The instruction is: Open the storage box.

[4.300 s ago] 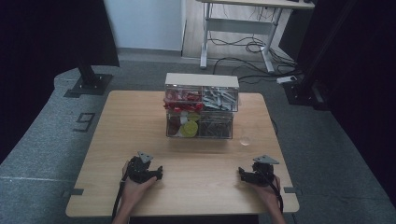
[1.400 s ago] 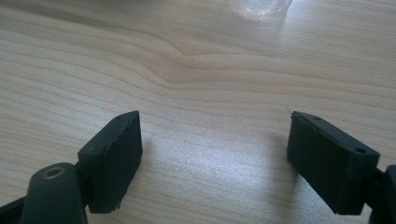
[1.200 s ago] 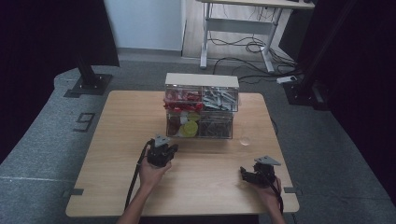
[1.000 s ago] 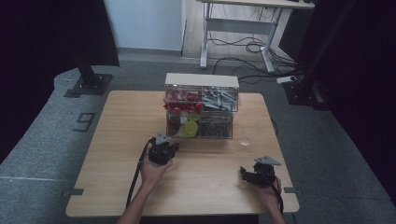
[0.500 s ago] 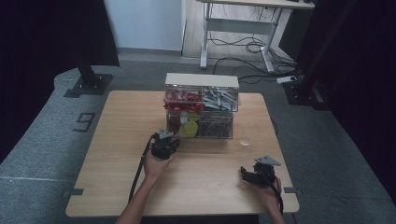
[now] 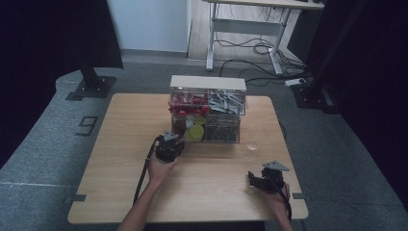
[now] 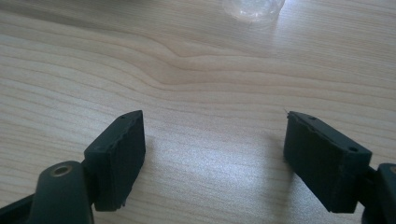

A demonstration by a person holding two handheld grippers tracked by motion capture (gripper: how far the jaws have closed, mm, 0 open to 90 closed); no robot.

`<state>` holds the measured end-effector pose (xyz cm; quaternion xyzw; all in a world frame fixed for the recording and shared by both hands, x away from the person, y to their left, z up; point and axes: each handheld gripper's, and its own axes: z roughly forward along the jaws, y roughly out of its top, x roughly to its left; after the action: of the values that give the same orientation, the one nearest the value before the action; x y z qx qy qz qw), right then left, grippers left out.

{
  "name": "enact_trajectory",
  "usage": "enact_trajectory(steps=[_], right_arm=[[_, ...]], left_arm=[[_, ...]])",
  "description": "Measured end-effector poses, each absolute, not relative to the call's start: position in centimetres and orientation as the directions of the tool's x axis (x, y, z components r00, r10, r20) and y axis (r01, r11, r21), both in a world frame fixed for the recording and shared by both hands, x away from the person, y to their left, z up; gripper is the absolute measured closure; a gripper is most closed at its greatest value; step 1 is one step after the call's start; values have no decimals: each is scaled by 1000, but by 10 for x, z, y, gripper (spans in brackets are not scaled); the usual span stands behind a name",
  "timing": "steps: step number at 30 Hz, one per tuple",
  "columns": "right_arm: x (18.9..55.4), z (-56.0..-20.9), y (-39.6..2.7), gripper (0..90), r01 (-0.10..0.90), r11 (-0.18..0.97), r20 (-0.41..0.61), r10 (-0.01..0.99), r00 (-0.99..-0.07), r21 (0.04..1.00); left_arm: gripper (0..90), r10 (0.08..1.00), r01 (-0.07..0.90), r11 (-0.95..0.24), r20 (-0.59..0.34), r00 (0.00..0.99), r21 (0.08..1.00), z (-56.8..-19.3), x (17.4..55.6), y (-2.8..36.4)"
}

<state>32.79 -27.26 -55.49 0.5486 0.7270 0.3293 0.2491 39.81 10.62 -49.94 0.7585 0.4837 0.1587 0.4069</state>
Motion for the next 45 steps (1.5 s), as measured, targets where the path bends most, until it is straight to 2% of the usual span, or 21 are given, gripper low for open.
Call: enact_trajectory(steps=[8,45], right_arm=[[327,-555,-272,218,627,190,-16,962,-271,756],[326,-555,-275,223,640,159,8,968,-250,752]], left_arm=[[900,859,571,-197,-141,493,797,-491,396,106],[900,860,552,-121,-191,474,825,-444,409,117]])
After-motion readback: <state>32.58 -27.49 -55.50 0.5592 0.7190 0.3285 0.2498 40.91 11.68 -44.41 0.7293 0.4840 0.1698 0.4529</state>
